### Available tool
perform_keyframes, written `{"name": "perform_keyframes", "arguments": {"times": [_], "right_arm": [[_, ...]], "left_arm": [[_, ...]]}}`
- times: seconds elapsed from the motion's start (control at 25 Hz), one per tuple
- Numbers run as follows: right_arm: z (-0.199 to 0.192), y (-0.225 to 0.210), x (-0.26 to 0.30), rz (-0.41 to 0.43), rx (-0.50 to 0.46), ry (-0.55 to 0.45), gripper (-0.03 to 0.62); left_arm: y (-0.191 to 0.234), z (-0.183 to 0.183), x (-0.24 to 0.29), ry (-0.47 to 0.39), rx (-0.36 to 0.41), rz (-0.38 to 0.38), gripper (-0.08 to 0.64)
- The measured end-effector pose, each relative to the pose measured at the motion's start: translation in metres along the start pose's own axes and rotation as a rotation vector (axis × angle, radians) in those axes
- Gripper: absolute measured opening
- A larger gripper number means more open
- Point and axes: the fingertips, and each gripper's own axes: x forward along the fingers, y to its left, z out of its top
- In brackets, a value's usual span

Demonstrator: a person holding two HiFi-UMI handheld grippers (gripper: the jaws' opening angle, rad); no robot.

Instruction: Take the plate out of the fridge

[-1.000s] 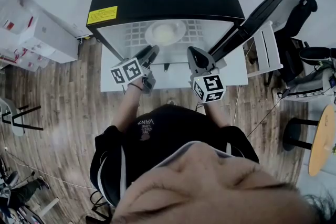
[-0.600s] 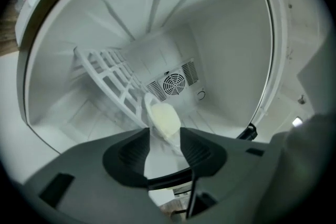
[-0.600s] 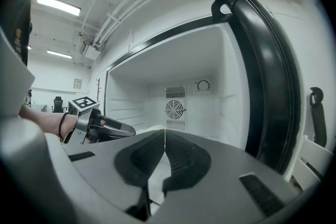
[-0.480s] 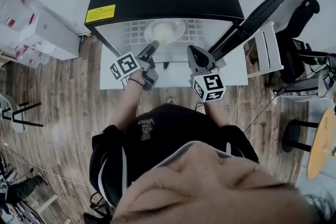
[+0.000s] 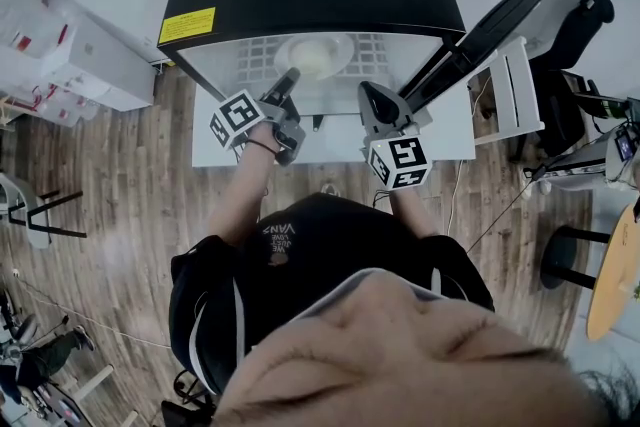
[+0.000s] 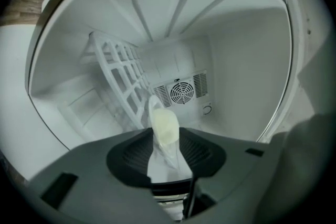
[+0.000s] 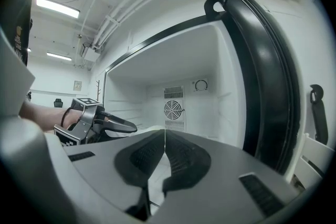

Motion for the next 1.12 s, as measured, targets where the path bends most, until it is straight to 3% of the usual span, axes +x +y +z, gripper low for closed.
{"name": "perform_keyframes", "arguments": {"times": [0.08,0.28,1.12], "right_arm": [[0.000,0.001,0.001,0.003,0.002,0.000,0.012],[0.001,0.002,0.002,0.005,0.009,-0.004,0.012],[-0.003,0.007,0.003,0.019,0.007,0.009,0.012]], "left_arm": [[0.002,0.001,0.000,-0.009,-0.024,0.014,0.151],[0.014,0.000,-0.002,-0.022,-0.083,0.075,0.053],[0.017,0.001,-0.002,-0.055,-0.193,0.032,0.037]]}}
